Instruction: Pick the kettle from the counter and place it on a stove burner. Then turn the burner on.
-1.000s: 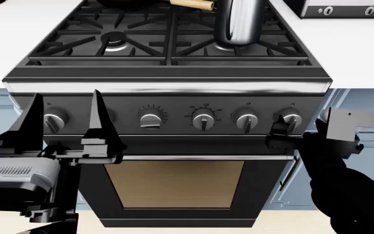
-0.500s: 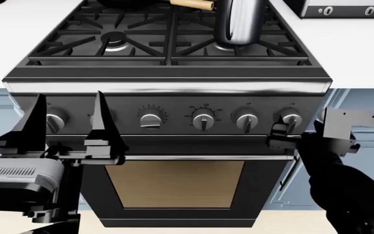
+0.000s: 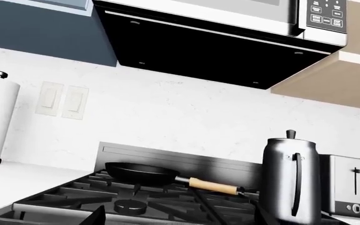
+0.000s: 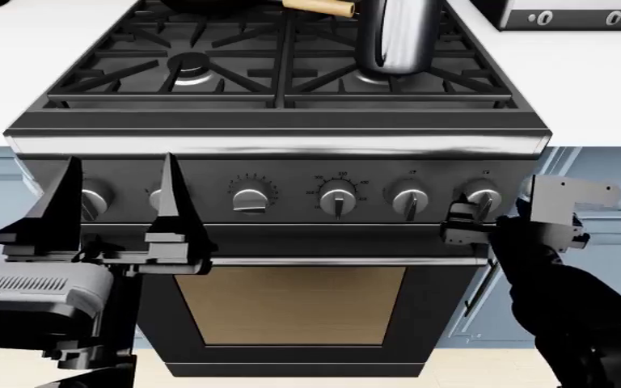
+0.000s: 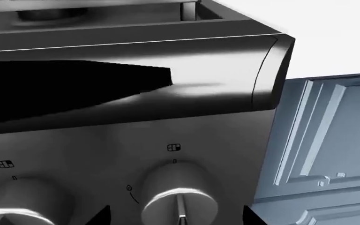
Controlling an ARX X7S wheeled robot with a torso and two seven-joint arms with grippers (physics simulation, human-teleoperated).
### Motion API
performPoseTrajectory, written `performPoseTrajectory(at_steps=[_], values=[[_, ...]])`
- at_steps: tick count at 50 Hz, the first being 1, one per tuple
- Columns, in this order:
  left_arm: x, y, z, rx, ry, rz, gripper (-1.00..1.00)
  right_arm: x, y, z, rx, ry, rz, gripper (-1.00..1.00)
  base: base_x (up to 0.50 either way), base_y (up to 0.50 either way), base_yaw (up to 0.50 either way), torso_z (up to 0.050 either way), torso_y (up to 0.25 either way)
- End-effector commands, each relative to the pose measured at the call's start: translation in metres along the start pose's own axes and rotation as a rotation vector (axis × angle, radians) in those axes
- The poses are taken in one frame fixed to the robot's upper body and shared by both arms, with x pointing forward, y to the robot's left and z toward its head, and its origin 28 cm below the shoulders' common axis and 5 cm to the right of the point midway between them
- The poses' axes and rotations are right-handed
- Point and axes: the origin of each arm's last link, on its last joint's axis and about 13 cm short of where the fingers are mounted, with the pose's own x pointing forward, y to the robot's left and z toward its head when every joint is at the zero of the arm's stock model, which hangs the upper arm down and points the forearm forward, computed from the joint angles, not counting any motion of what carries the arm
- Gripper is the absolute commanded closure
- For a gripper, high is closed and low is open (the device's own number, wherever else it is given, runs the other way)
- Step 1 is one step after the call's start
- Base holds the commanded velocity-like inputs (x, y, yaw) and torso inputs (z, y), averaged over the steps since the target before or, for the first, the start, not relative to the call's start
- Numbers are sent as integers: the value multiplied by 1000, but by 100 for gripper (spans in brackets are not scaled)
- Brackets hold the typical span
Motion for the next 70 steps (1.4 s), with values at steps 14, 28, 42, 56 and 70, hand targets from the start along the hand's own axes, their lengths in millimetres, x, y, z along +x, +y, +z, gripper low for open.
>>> performPoseTrajectory(at_steps=[14, 28, 42, 56, 70], values=[[0, 0, -2, 1, 8, -1, -100, 16, 4, -3, 13, 44, 37, 100, 0, 0, 0, 0, 0], [-1, -1, -2, 2, 8, -5, -100, 16, 4, -3, 21, 45, 42, 100, 2, 0, 1, 0, 0], [0, 0, -1, -4, 7, -5, -100, 17, 14, 0, -166, 117, 51, 100, 13, 0, 8, 0, -7], [-1, 0, -1, -12, 6, -5, -100, 18, 24, -1, -322, 173, 80, 100, 18, 0, 12, -3, -9], [0, 1, 1, -19, 6, -2, -100, 20, 32, -1, -407, 199, 98, 100, 18, 0, 12, -2, -10]])
